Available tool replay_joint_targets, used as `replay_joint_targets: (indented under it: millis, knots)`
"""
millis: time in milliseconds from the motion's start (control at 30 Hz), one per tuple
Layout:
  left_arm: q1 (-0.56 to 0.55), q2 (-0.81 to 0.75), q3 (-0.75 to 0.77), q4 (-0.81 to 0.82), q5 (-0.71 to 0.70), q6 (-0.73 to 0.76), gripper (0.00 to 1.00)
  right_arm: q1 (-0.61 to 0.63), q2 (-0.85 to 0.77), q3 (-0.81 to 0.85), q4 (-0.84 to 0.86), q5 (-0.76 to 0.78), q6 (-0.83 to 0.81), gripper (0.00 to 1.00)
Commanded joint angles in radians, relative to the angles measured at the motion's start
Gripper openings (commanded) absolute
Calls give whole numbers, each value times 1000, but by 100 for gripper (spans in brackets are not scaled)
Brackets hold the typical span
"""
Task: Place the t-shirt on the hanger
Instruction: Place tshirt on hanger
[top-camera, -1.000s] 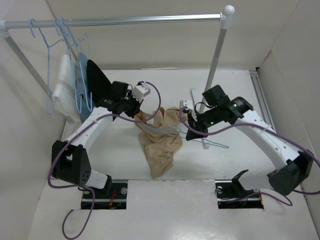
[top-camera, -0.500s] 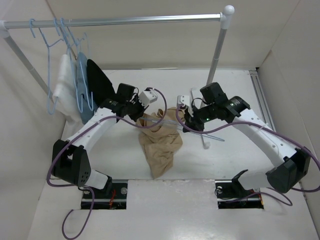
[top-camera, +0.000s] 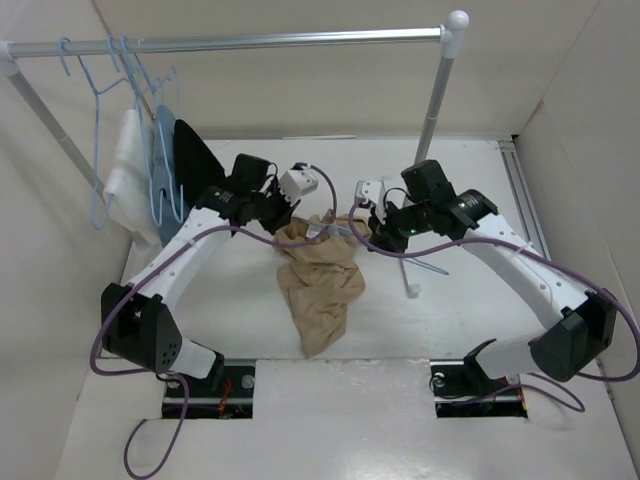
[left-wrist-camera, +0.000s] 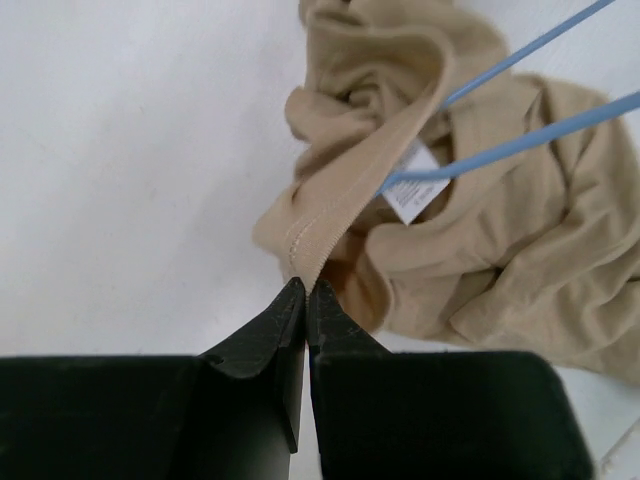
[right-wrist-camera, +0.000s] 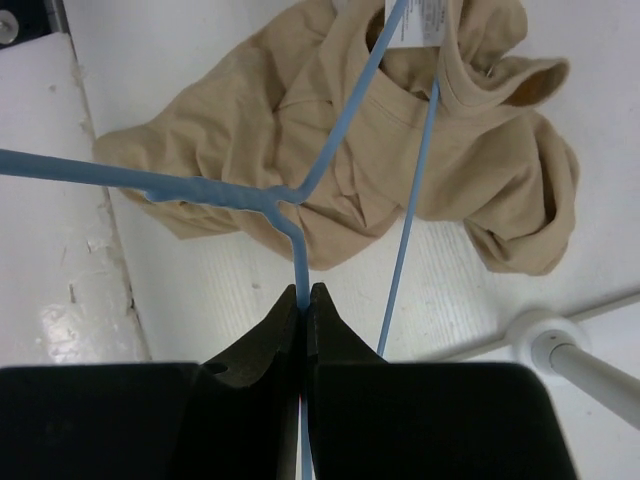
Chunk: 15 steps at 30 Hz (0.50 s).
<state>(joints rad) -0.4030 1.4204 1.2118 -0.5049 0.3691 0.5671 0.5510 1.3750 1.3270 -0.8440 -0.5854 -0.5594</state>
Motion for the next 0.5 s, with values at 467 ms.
replay_joint_targets:
  millis: [467]
  knots:
    - [-201, -6, 370, -172, 226, -112, 0, 38, -5, -18, 379, -120, -20, 0]
